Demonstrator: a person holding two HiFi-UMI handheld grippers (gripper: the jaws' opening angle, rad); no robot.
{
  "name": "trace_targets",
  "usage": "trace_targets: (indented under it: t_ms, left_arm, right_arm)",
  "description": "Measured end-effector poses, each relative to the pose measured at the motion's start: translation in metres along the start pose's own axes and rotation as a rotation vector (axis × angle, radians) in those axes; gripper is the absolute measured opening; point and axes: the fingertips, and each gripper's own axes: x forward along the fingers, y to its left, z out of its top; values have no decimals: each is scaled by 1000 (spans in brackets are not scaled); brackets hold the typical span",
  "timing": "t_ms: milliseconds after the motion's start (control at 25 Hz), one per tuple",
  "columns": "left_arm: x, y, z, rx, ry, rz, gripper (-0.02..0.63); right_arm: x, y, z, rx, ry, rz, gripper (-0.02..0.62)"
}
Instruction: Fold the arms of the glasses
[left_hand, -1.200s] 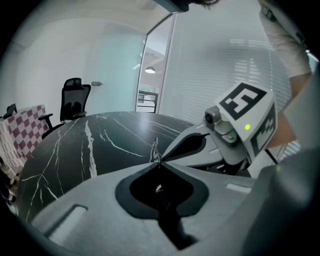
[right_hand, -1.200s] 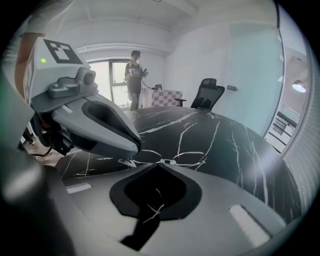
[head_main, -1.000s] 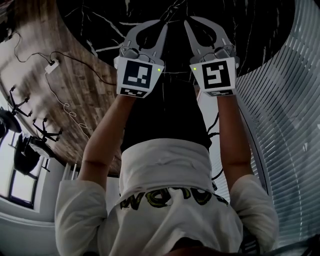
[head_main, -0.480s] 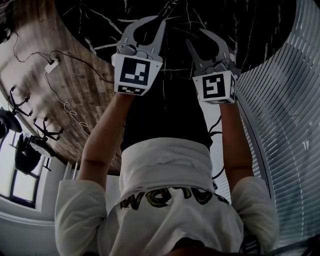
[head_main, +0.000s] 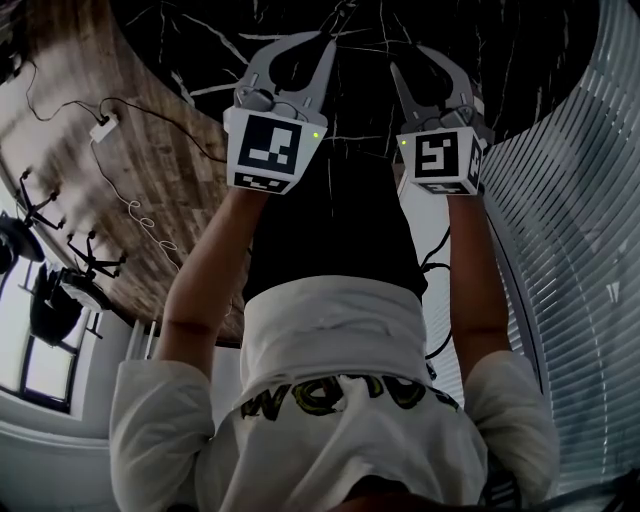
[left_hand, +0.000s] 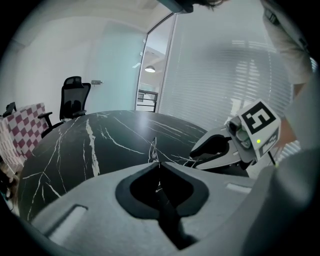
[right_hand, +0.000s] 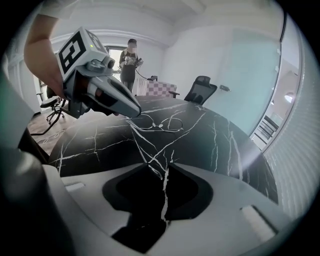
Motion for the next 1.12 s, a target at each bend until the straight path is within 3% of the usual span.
trace_targets:
  t_ms: [400,1120]
  left_arm:
    - [0,-17,-2,-19,20,-62,8]
    - [1,-30,-11,-58,82,-157,9]
  right_arm:
    - [9,-21,6,13,-5,-63,126]
    - [24,-32,23,32,-39,-94,127]
